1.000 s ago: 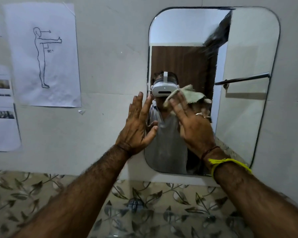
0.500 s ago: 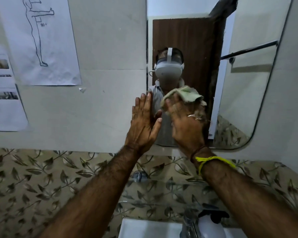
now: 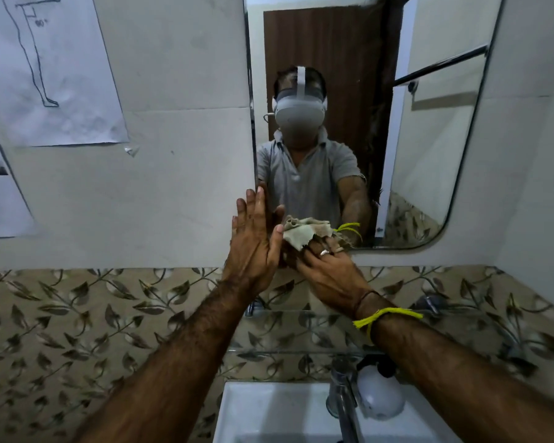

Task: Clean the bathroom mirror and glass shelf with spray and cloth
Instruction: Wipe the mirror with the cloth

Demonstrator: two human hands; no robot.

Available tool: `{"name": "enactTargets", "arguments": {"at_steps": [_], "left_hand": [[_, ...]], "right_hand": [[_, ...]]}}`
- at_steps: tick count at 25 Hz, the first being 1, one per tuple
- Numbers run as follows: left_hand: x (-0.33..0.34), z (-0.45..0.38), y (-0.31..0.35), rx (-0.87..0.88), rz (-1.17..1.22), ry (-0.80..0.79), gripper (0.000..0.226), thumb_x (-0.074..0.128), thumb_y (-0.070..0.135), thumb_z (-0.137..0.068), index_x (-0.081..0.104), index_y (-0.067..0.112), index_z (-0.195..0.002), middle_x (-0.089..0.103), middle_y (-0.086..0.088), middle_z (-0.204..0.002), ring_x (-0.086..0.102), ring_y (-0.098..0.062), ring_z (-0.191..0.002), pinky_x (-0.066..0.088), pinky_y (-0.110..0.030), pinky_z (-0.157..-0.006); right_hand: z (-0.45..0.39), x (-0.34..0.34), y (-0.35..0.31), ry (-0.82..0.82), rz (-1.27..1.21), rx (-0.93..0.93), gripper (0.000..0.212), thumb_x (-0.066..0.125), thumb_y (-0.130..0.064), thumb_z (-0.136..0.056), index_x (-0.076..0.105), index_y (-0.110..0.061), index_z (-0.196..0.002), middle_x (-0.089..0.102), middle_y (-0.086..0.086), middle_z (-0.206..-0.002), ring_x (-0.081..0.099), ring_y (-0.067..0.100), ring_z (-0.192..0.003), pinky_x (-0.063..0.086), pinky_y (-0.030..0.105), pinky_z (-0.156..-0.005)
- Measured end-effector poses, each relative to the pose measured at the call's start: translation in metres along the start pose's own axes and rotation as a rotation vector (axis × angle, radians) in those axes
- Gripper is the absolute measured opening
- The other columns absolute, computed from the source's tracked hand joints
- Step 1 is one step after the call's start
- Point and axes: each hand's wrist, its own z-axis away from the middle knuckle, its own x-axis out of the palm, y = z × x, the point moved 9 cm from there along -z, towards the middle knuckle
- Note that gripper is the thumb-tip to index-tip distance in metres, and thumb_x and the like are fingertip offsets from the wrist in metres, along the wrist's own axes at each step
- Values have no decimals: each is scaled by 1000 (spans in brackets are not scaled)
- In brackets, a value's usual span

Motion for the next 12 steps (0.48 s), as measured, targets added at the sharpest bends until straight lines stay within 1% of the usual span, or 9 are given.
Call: {"name": "enactTargets", "arguments": {"at_steps": [1,2,5,6,8,9,10,11,12], "left_hand": [[2,0,-1,-13,-9,-15,72,28,50,-100,-21,38,-151,-13,5,-166,-16,-16,-153,1,-48,-126],[3,0,-1,-26,-13,-29,73,30,48,-101,-21,37,-152,-14,5,-166,-17,-18,-153,0,-49,-125],[7,0,4,-59,-59,-21,76,34,47,-101,-18,31,-154,-18,-1,-165,-19,-23,-152,-4,-50,-124],[9,0,8,-72,-81,-11,77,33,49,-100,-17,28,-155,-20,-3,-165,-20,-26,-151,-6,-51,-123],[14,-1,14,-101,-65,11,79,30,52,-98,-16,26,-156,-21,-6,-164,-21,-28,-151,-6,-55,-122],[15,-2,14,-112,-32,21,79,30,53,-97,-15,27,-156,-21,-4,-164,-22,-27,-151,-6,-57,-122],[15,-1,12,-114,0,30,78,31,53,-97,-16,28,-156,-21,-2,-164,-22,-25,-151,-5,-57,-122],[11,-1,11,-104,25,49,78,32,52,-98,-17,30,-155,-22,1,-164,-23,-22,-151,-5,-57,-122],[8,0,10,-93,42,65,78,33,51,-98,-17,32,-155,-22,3,-164,-23,-20,-151,-5,-56,-123]], "right_hand": [[9,-2,9,5,20,-15,60,48,-23,-91,39,-20,-150,44,9,-153,37,33,-143,27,53,-116],[14,-5,24,11,37,20,64,51,-25,-90,36,-22,-152,39,8,-156,38,33,-143,30,53,-115],[7,-26,63,80,23,242,73,53,-16,-87,27,-23,-156,22,5,-164,34,34,-145,28,55,-113],[-1,-29,59,86,6,240,73,51,-16,-87,28,-22,-155,21,4,-164,32,35,-146,26,55,-114],[-8,-24,37,47,-9,82,67,48,-21,-88,34,-19,-153,27,6,-162,30,35,-146,25,54,-116],[-3,-19,30,14,-5,-10,63,48,-25,-89,37,-18,-151,33,8,-160,31,35,-146,26,53,-117],[4,-17,32,-13,13,-53,62,49,-26,-91,37,-19,-151,37,8,-158,33,34,-145,28,53,-116],[4,-19,44,-19,33,-32,63,49,-25,-92,33,-23,-153,38,7,-157,35,33,-144,30,53,-116],[2,-26,61,-7,45,47,68,49,-21,-90,28,-26,-155,34,6,-159,35,33,-144,30,54,-115]]}}
